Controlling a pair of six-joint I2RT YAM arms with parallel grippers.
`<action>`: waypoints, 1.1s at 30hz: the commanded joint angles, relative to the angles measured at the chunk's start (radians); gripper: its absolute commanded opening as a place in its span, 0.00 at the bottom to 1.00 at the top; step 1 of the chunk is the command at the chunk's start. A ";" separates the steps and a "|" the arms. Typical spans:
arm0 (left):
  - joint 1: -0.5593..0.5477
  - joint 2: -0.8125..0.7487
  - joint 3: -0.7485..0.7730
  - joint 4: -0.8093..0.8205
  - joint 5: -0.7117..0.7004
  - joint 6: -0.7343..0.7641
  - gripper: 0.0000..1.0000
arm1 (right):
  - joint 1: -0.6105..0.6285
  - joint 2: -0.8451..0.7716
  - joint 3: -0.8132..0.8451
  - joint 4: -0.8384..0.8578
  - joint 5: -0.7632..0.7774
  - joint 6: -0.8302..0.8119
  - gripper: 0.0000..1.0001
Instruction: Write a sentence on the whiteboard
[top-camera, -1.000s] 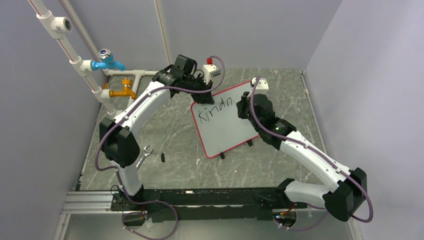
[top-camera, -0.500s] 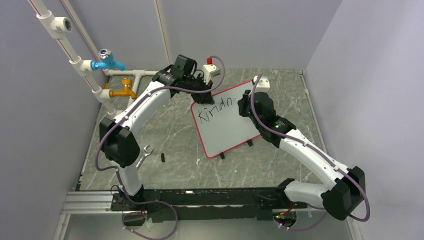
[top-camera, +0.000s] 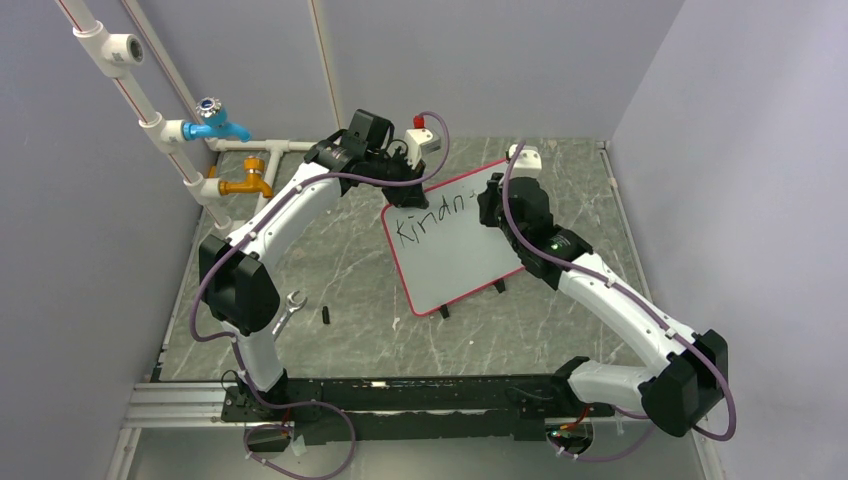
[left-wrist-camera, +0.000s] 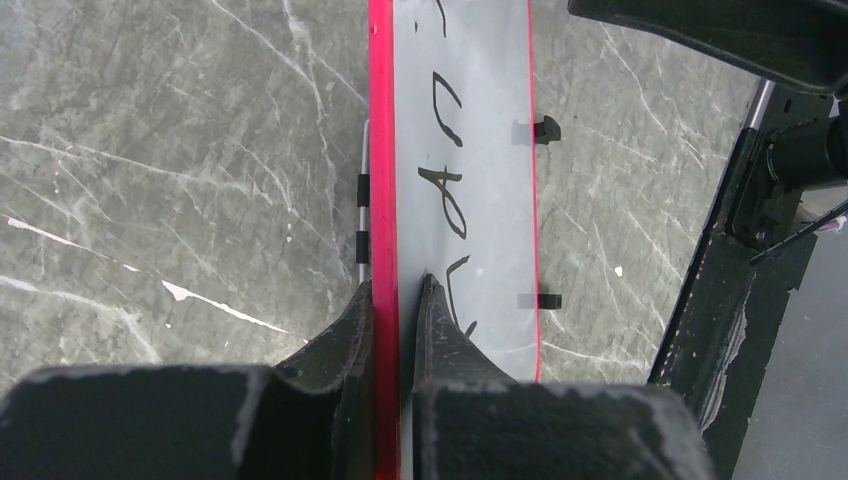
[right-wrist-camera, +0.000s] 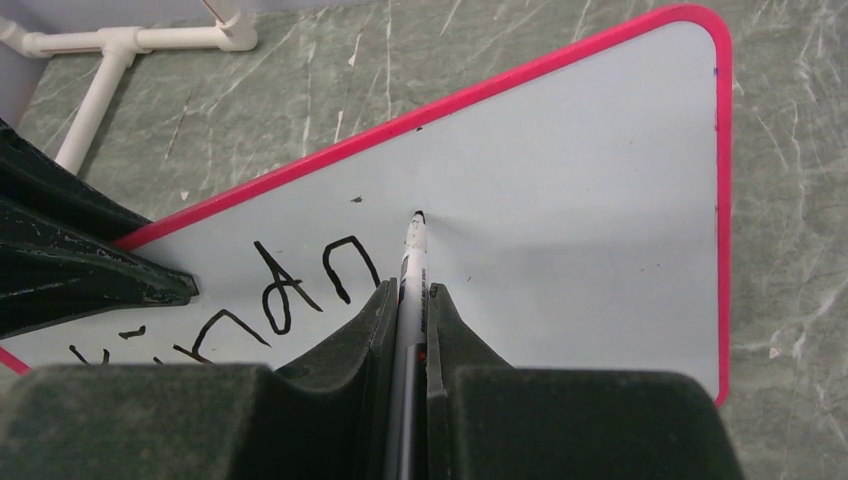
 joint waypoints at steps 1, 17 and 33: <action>-0.016 0.052 -0.044 -0.136 -0.199 0.159 0.00 | -0.005 0.011 0.048 0.040 -0.027 -0.013 0.00; -0.015 0.051 -0.046 -0.134 -0.200 0.159 0.00 | -0.004 -0.023 -0.045 0.051 -0.116 0.032 0.00; -0.015 0.054 -0.044 -0.135 -0.197 0.159 0.00 | -0.005 -0.055 -0.072 -0.015 0.002 0.040 0.00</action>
